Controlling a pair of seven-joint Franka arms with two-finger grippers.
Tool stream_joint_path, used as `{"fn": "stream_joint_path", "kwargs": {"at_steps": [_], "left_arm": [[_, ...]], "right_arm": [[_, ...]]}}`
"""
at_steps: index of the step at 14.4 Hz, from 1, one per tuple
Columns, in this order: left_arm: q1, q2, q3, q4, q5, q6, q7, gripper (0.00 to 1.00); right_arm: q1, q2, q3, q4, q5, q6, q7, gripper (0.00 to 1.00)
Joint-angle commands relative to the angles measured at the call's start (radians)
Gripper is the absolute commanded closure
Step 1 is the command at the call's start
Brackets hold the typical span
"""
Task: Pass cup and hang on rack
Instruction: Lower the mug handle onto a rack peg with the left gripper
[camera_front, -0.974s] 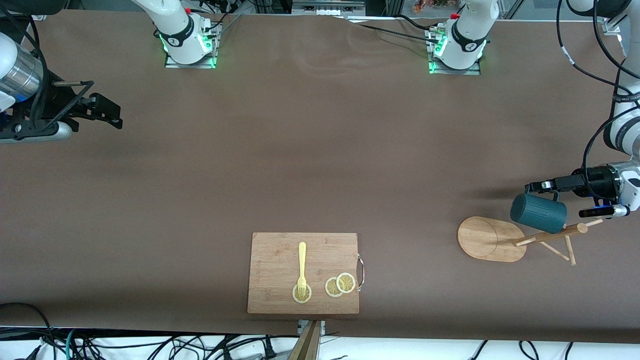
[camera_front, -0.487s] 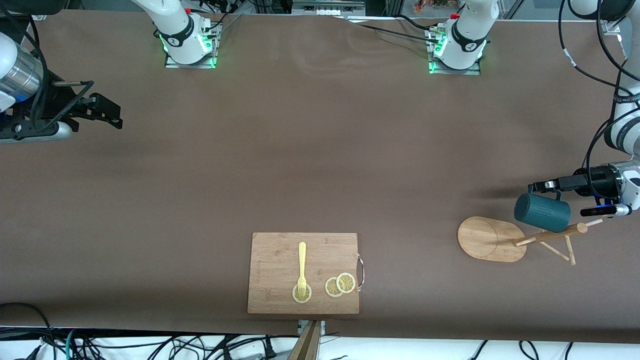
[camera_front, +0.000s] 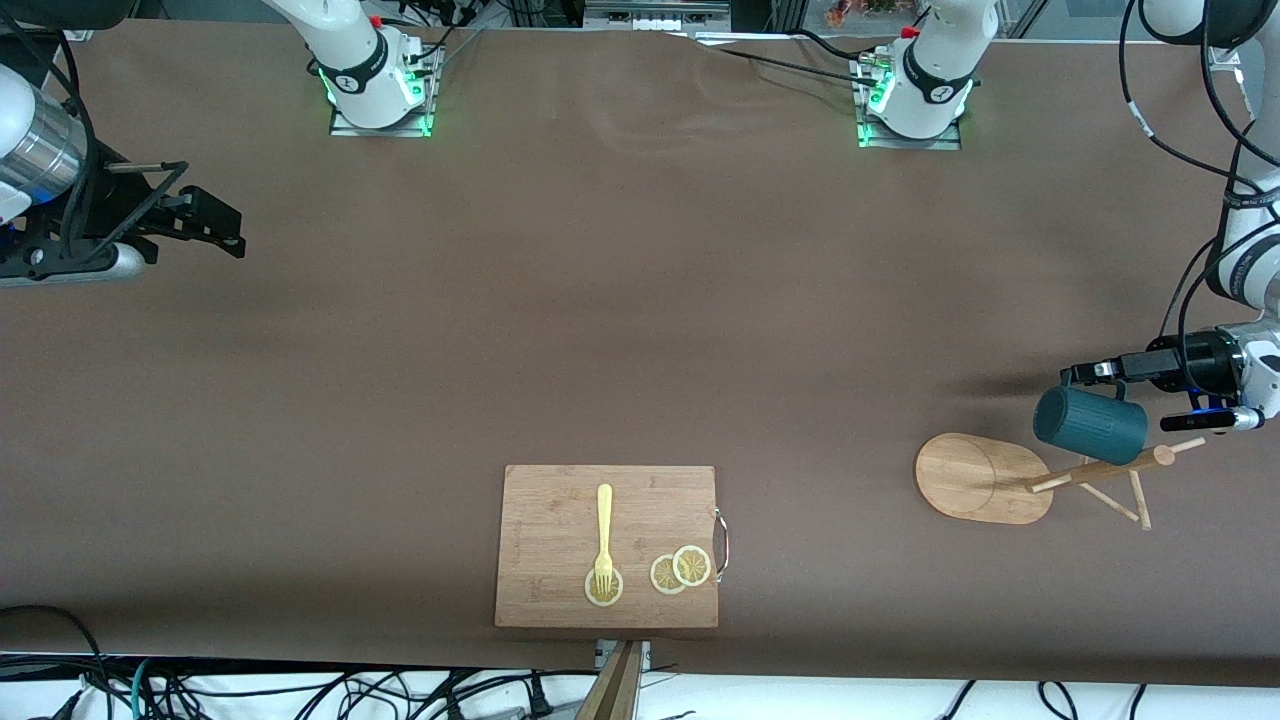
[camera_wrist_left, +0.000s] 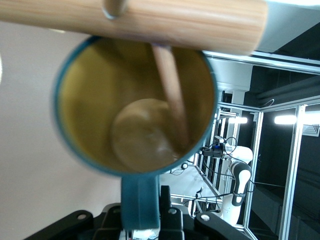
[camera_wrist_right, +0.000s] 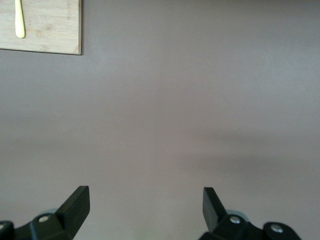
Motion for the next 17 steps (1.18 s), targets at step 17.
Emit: {"fn": "stream_joint_path", "kwargs": {"at_steps": [17], "left_arm": [[0.031, 0.009, 0.007, 0.043, 0.117, -0.071, 0.05, 0.0]], "right_arm": [[-0.004, 0.004, 0.009, 0.016, -0.006, -0.005, -0.014, 0.0]]}}
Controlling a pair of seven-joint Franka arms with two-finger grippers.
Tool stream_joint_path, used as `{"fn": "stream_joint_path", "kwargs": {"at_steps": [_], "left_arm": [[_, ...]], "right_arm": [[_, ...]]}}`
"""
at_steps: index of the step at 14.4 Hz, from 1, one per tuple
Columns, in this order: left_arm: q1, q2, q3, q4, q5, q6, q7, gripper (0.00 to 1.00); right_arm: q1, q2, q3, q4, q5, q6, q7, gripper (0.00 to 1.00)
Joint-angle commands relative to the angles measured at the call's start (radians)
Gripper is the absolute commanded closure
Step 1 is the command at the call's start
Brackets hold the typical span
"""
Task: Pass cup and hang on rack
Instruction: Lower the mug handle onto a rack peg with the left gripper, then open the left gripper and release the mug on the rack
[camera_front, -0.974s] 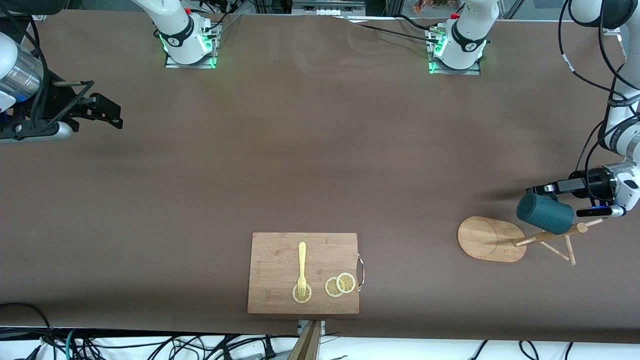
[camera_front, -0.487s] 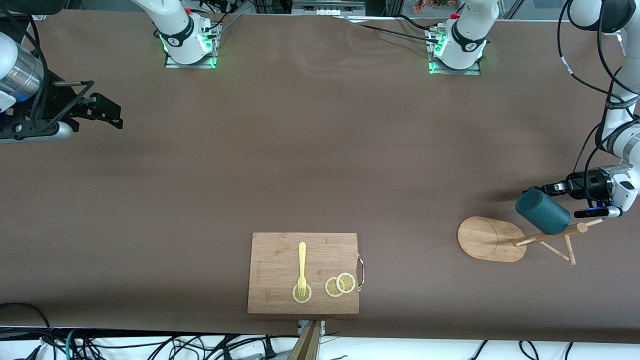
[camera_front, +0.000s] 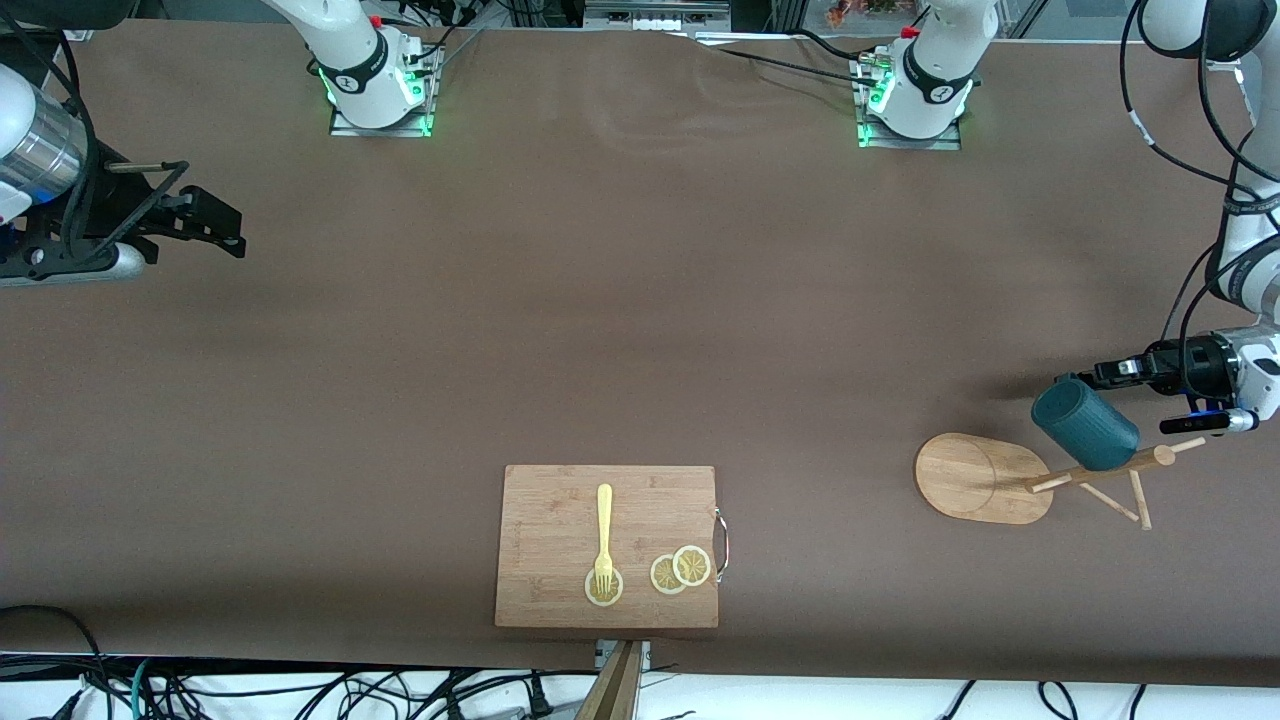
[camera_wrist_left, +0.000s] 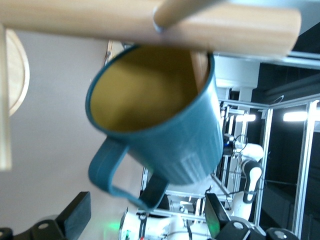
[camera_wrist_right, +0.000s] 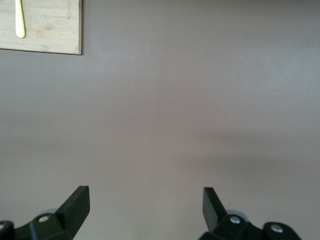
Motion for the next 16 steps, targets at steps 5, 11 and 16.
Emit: {"fn": "stream_joint_path", "kwargs": {"at_steps": [5, 11, 16], "left_arm": [[0.028, -0.093, 0.009, 0.007, 0.219, -0.117, 0.006, 0.0], [0.065, -0.162, 0.021, 0.135, 0.449, -0.203, 0.006, 0.0], [-0.048, -0.278, 0.003, 0.249, 0.664, -0.137, -0.057, 0.0]], "right_arm": [[0.019, 0.003, 0.011, 0.018, -0.01, -0.005, -0.015, 0.0], [0.025, 0.004, 0.011, 0.018, -0.009, -0.002, -0.012, 0.0], [0.025, 0.004, 0.01, 0.016, -0.006, -0.002, -0.013, 0.0]]}}
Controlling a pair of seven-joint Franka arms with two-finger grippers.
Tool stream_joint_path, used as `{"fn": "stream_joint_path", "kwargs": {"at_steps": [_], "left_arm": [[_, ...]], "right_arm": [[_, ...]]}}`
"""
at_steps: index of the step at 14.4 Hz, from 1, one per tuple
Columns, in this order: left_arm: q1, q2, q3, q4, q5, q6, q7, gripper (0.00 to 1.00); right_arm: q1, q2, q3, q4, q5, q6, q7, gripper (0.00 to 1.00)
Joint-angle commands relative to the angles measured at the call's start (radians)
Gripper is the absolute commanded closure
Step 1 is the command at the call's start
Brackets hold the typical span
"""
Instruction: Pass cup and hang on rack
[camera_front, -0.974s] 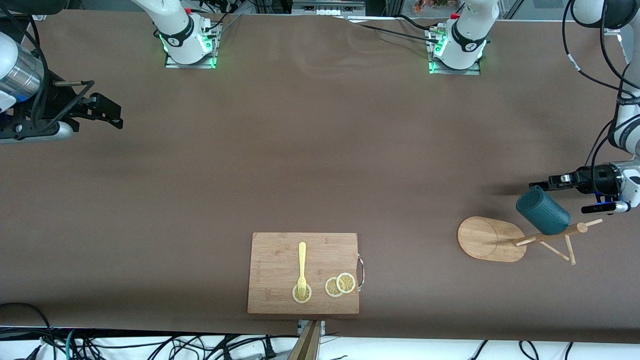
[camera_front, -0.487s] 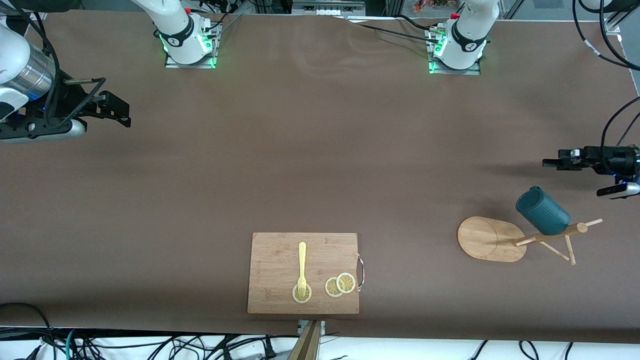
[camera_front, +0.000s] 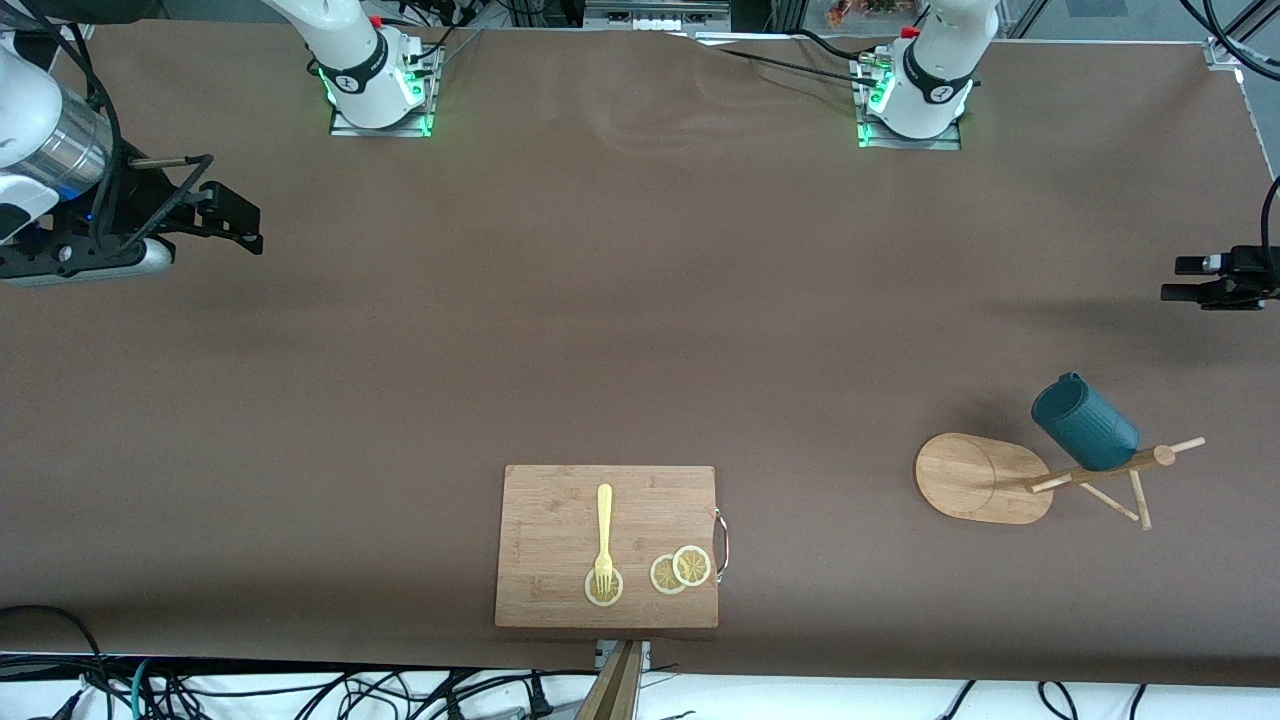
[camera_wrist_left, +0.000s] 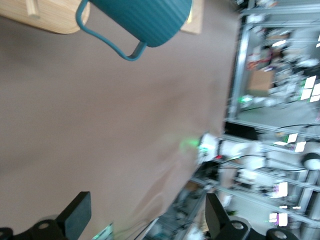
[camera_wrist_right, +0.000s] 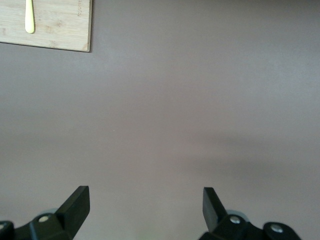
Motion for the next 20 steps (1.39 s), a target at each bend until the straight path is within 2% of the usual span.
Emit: {"fn": "stream_joint_path", "kwargs": {"at_steps": [1, 3, 6, 7, 12, 15, 17, 19, 20], "left_arm": [[-0.103, -0.071, -0.016, 0.059, 0.128, 0.055, -0.053, 0.0], [-0.154, -0.114, -0.056, 0.068, 0.2, 0.098, -0.146, 0.0], [-0.194, -0.174, -0.189, 0.068, 0.355, 0.183, -0.28, 0.0], [-0.218, -0.188, -0.211, 0.068, 0.404, 0.21, -0.312, 0.0], [-0.376, -0.235, -0.212, 0.065, 0.593, 0.302, -0.397, 0.0], [-0.426, -0.296, -0.212, 0.054, 0.703, 0.397, -0.399, 0.0], [-0.466, -0.339, -0.212, 0.042, 0.736, 0.448, -0.444, 0.0], [-0.47, -0.39, -0.216, -0.016, 0.72, 0.431, -0.637, 0.0], [-0.475, -0.408, -0.216, -0.036, 0.72, 0.419, -0.664, 0.0]], "right_arm": [[0.007, 0.004, 0.0, 0.016, -0.006, -0.002, -0.01, 0.0], [0.005, 0.004, 0.0, 0.016, -0.004, -0.002, -0.01, 0.0], [0.005, 0.004, 0.0, 0.016, -0.004, 0.002, -0.01, 0.0], [0.007, 0.004, 0.0, 0.016, -0.004, 0.007, -0.01, 0.0], [0.005, 0.003, -0.002, 0.016, -0.003, 0.007, -0.01, 0.0], [0.005, 0.003, -0.002, 0.016, -0.003, 0.009, -0.01, 0.0], [0.005, 0.004, 0.0, 0.016, -0.003, 0.009, -0.01, 0.0], [0.005, 0.003, 0.0, 0.016, -0.003, 0.009, -0.01, 0.0], [0.005, 0.003, 0.0, 0.016, -0.003, 0.009, -0.012, 0.0]]}}
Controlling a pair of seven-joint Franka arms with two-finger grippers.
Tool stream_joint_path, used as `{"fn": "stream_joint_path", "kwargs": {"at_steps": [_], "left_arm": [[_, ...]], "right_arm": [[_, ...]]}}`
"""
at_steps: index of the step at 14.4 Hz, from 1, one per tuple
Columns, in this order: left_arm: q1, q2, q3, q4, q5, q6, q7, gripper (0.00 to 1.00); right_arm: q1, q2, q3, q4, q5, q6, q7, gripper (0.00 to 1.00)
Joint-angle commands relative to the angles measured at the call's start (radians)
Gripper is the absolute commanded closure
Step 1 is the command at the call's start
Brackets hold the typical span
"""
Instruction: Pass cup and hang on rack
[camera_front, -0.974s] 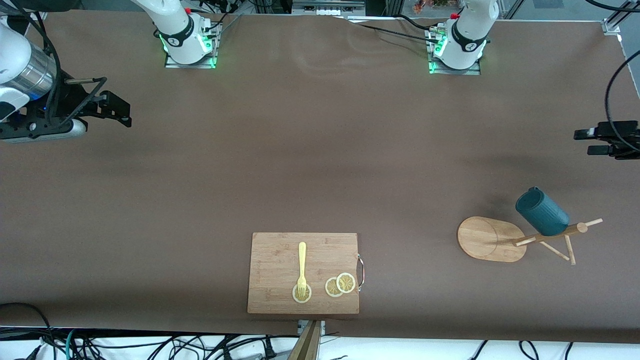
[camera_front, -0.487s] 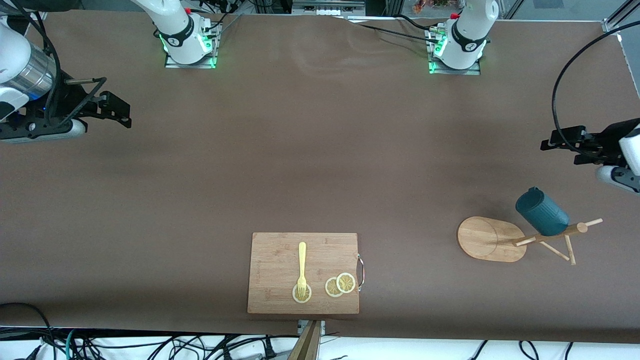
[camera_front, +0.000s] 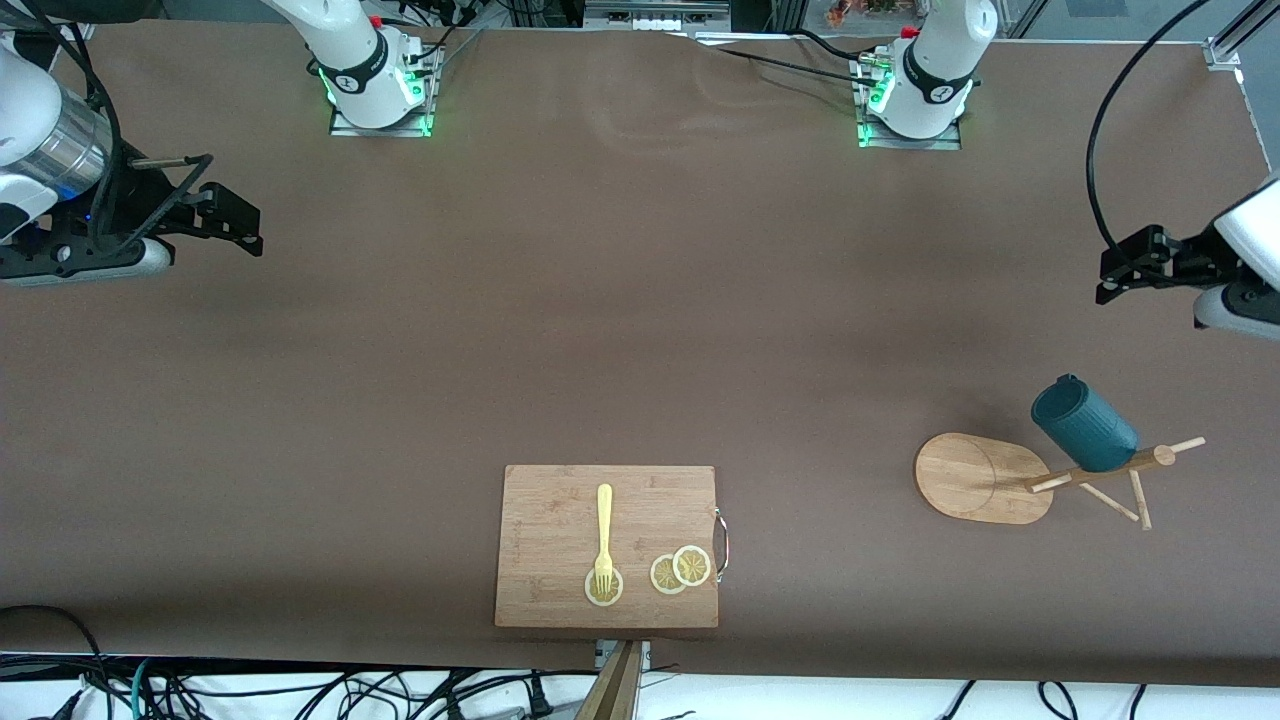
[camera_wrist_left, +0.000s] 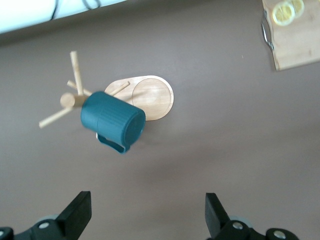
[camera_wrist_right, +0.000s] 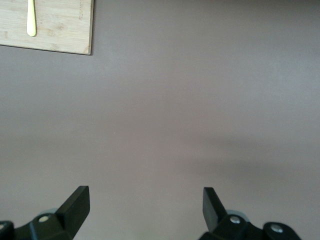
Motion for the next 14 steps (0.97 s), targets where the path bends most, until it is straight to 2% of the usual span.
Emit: {"fn": "stream_joint_path", "kwargs": {"at_steps": [1, 6, 14], "left_arm": [[-0.012, -0.084, 0.003, -0.113, 0.026, -0.003, -0.098, 0.0], [0.009, -0.133, 0.005, -0.185, -0.038, -0.008, -0.096, 0.0], [0.011, -0.092, 0.008, -0.148, -0.04, -0.018, -0.096, 0.0]], "right_arm": [[0.004, 0.004, -0.001, 0.016, -0.004, 0.0, -0.012, 0.0], [0.004, 0.004, -0.001, 0.016, -0.006, 0.012, -0.012, 0.0], [0.006, 0.003, -0.001, 0.017, -0.003, 0.013, -0.012, 0.0]]}}
